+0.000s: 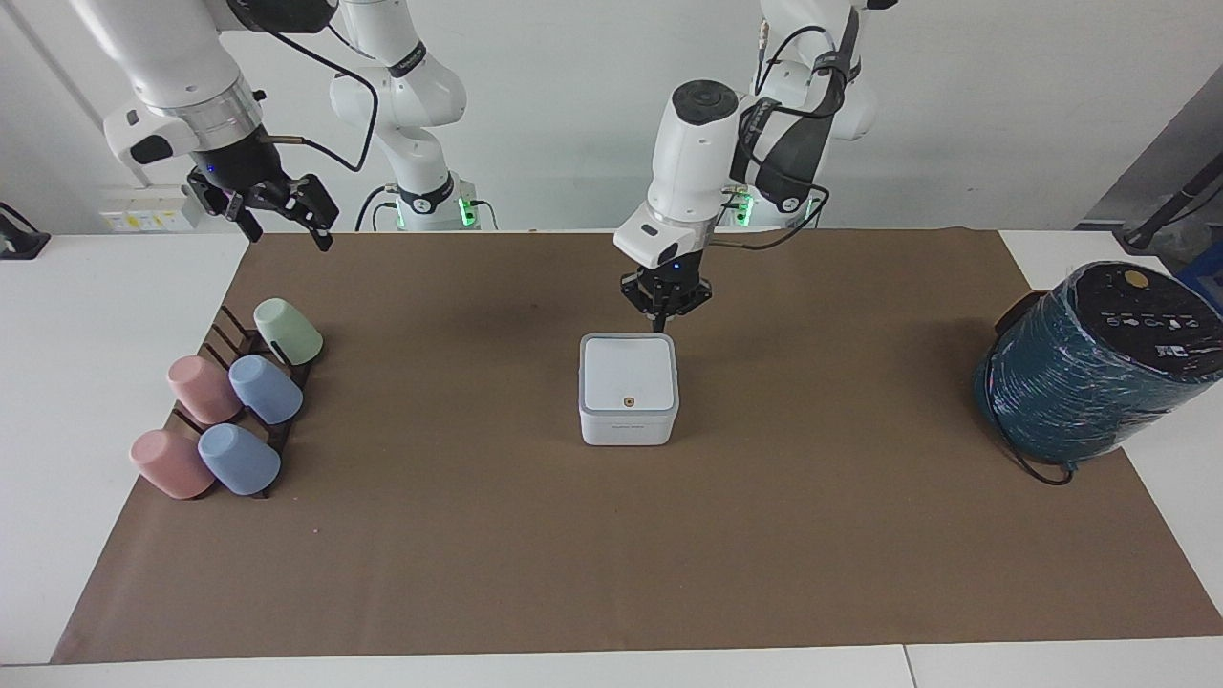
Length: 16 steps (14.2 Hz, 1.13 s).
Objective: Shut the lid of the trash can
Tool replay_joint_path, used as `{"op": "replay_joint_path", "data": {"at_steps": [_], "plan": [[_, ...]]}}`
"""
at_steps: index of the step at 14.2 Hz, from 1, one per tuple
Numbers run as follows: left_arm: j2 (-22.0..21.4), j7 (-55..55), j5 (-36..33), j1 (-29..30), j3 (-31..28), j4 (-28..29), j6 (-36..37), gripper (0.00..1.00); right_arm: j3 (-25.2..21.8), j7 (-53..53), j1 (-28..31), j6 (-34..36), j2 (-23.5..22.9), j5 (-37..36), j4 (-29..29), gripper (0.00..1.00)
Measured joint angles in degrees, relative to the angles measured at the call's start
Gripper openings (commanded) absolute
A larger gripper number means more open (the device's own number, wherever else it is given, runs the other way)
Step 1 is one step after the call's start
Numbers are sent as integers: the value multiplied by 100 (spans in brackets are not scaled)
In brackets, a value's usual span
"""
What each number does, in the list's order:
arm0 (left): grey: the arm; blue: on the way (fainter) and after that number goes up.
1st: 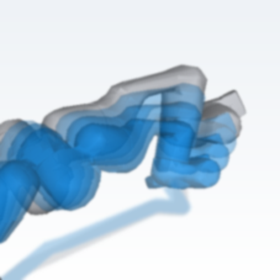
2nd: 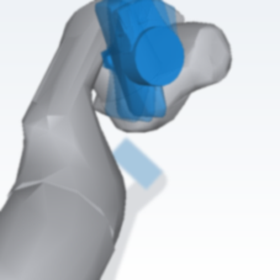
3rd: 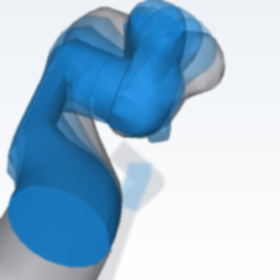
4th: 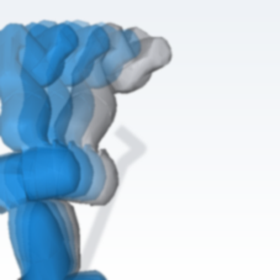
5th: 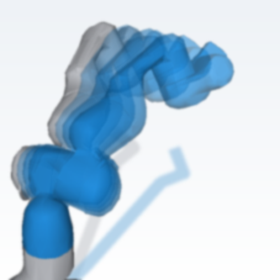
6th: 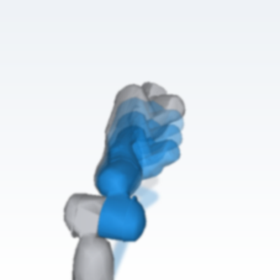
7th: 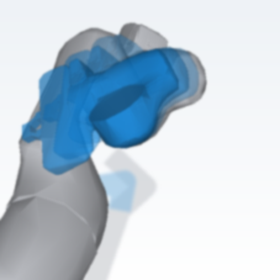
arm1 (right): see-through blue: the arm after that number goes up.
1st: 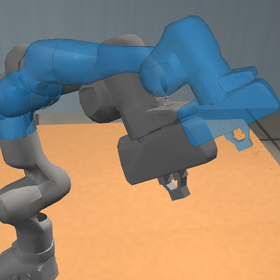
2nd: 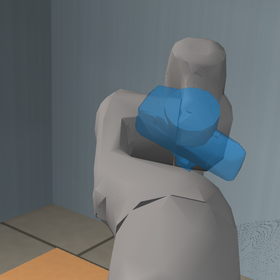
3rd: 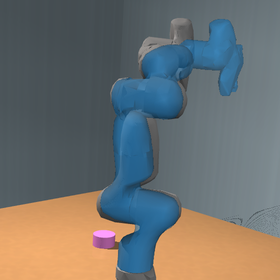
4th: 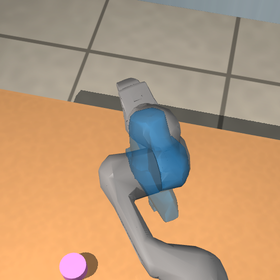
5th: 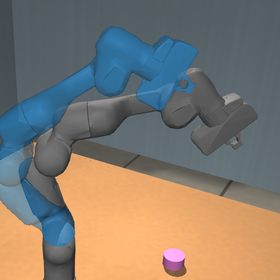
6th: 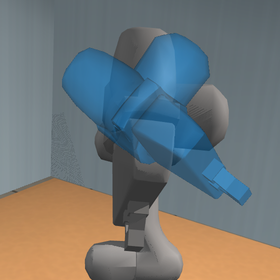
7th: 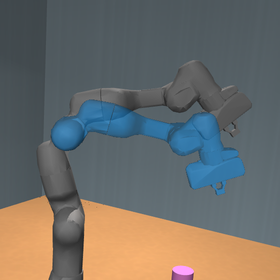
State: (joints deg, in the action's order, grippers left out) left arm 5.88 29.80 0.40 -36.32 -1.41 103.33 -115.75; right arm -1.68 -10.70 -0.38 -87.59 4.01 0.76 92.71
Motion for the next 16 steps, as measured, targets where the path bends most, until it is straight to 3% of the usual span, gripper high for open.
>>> {"op": "replay_joint_path", "data": {"at_steps": [2,10,16], "plan": [[-211,-384,-1,437,-22,103,184,100,0,0,-1,0,0,0,1,100],[-727,-2976,0,2495,-68,158,551,100,0,0,-1,-18,0,-1,6,100],[-802,-3628,0,3209,-66,-746,1479,100,0,0,-1,-18,0,-1,8,100]]}}
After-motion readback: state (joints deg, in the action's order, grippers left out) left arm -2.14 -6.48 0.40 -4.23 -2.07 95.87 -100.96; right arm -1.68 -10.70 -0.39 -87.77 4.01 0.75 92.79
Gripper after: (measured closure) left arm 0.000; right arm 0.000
